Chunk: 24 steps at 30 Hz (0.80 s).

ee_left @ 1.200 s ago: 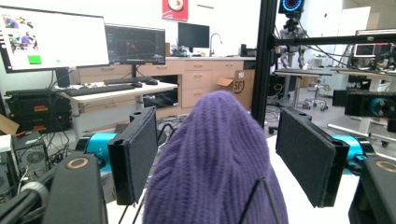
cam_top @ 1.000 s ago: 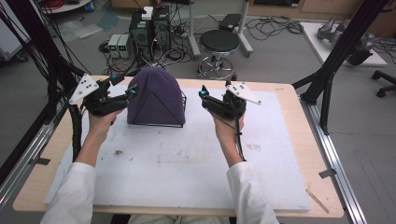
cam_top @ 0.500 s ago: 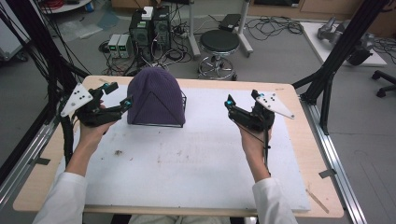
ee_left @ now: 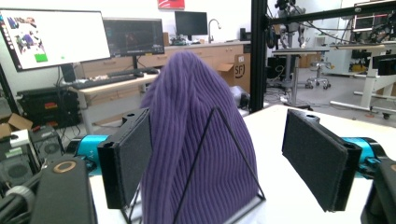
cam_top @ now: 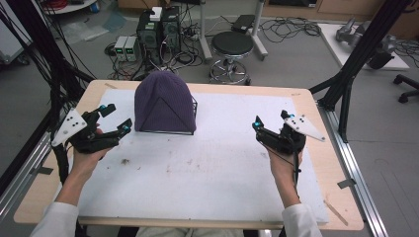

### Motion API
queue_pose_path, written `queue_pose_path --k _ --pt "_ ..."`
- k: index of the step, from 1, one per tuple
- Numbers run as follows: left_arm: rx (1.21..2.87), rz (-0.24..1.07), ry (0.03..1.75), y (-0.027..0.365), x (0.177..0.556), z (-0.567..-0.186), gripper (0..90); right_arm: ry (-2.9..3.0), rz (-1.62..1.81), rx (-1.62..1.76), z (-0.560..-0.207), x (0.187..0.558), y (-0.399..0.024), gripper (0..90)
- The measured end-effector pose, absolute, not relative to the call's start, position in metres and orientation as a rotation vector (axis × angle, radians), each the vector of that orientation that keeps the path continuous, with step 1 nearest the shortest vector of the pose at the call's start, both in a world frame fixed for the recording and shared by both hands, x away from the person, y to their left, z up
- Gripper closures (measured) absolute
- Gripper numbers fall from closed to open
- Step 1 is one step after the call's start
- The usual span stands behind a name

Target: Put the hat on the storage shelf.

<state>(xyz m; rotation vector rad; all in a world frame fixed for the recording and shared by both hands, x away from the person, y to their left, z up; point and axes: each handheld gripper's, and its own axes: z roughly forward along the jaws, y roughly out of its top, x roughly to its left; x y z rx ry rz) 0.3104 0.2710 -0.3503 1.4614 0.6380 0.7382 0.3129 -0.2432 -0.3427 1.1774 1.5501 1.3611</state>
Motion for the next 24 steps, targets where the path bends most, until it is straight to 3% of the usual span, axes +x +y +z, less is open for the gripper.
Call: queue_pose_path --k 24 --pt "1.520 0.698 0.781 0.293 0.281 -0.395 22.1 1.641 1.295 1.330 -0.387 0.284 -0.275 12.1"
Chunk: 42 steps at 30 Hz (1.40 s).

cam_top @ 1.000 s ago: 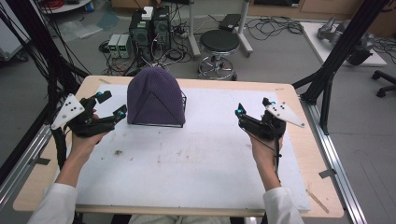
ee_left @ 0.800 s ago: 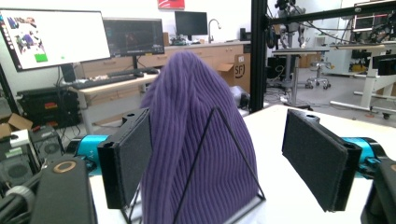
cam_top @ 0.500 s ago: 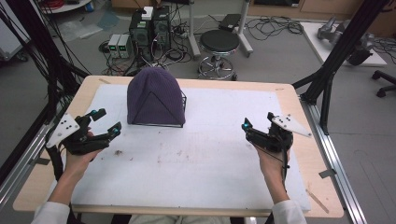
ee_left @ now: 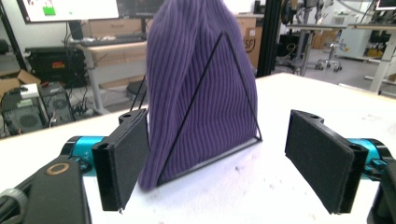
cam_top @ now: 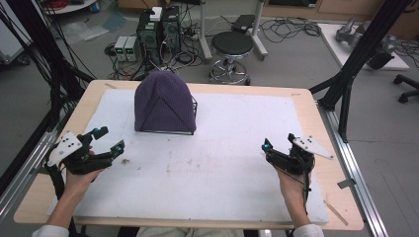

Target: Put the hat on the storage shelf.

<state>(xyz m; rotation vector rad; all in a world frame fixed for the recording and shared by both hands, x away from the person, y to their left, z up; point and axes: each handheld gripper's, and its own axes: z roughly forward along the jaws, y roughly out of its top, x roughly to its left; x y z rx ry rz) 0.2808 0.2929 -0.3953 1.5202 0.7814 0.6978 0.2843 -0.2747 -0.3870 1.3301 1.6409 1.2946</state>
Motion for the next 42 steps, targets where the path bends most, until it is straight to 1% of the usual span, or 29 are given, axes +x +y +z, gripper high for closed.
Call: queue_pose_path --k 7,19,28,42 --pt "1.516 0.688 0.811 0.296 0.277 -0.410 22.2 1.616 1.283 1.336 -0.404 0.280 -0.275 12.1" --pt "1.493 0.685 0.856 0.303 0.272 -0.424 22.2 1.576 1.240 1.369 -0.424 0.274 -0.274 12.1" --pt "1.457 0.672 0.865 0.304 0.270 -0.424 22.3 1.567 1.212 1.346 -0.424 0.272 -0.270 12.1" --pt "1.466 0.663 0.859 0.302 0.269 -0.425 22.4 1.565 1.231 1.351 -0.423 0.271 -0.270 12.0"
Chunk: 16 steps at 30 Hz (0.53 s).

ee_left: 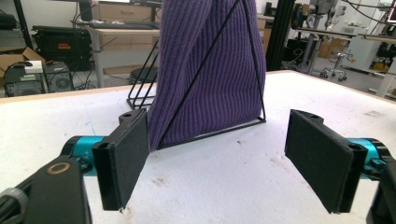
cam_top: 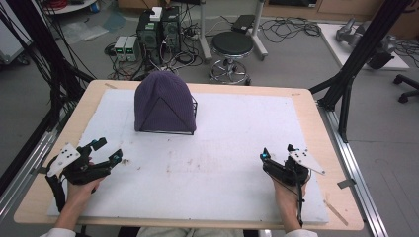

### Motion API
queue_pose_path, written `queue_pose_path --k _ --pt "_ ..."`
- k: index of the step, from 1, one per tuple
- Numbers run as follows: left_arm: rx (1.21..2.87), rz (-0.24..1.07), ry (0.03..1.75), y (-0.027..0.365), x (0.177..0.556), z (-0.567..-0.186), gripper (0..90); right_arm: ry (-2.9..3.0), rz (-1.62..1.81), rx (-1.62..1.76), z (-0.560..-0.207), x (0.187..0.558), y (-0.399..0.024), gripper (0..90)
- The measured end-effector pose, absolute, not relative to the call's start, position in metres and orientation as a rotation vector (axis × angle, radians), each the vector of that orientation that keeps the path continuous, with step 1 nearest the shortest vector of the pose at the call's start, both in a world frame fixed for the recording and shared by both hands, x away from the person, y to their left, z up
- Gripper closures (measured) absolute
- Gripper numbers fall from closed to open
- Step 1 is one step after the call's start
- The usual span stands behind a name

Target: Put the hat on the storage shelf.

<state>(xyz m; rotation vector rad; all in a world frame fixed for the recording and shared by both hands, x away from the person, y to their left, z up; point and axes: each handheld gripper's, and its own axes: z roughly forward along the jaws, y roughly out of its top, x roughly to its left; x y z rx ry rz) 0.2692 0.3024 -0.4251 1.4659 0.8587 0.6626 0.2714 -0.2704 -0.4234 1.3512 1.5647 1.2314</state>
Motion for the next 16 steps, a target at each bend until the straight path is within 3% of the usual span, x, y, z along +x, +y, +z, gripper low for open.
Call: queue_pose_path --k 16 --pt "1.476 0.650 0.855 0.3007 0.2688 -0.4247 22.4 1.588 1.209 1.347 -0.4239 0.2710 -0.2693 12.0"
